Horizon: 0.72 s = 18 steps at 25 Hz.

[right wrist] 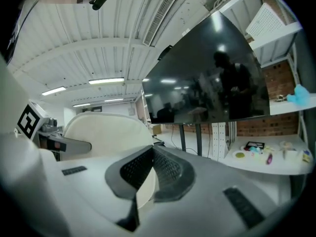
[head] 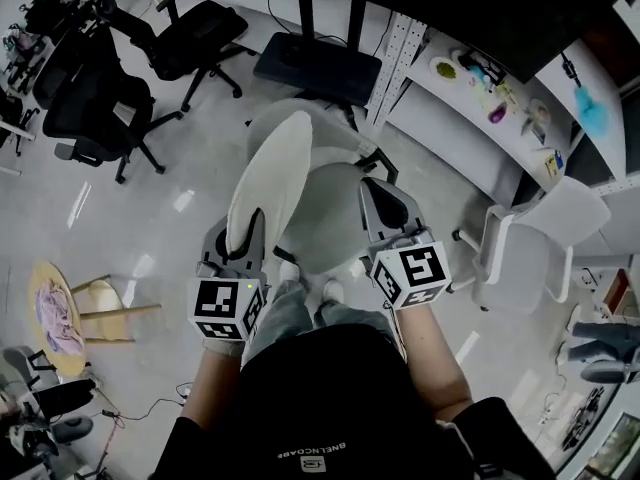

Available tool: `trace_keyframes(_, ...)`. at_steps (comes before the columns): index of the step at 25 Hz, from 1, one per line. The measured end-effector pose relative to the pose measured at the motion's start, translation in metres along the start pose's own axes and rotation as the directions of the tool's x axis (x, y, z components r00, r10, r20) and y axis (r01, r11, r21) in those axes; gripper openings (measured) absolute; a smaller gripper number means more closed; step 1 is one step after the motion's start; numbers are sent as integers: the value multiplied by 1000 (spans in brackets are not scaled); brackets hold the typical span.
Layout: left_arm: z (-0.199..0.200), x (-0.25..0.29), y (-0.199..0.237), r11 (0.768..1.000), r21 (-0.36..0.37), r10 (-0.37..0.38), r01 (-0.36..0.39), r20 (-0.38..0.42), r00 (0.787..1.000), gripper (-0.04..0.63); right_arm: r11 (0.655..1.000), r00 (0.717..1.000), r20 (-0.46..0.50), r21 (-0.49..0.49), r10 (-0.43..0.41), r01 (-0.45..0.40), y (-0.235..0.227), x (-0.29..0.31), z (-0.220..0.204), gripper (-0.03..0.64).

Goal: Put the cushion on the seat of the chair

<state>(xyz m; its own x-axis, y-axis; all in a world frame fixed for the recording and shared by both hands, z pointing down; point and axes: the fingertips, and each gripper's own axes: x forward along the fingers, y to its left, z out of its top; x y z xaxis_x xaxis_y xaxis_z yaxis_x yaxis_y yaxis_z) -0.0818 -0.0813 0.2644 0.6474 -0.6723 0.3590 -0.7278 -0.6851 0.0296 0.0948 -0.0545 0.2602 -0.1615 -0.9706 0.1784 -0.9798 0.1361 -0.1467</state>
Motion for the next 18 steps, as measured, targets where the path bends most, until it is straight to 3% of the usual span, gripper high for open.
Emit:
trace_keyframes(8,-4,52,-29,985,34,-169,170,-38,985,55,987,987,-26,28,-157,158,-36,-14,-14,8)
trace_keyframes(18,-22,90,-62,935,49,-346,352,-99,933,55,933,935,-65,70,-350,354,-71,-47,-36,8)
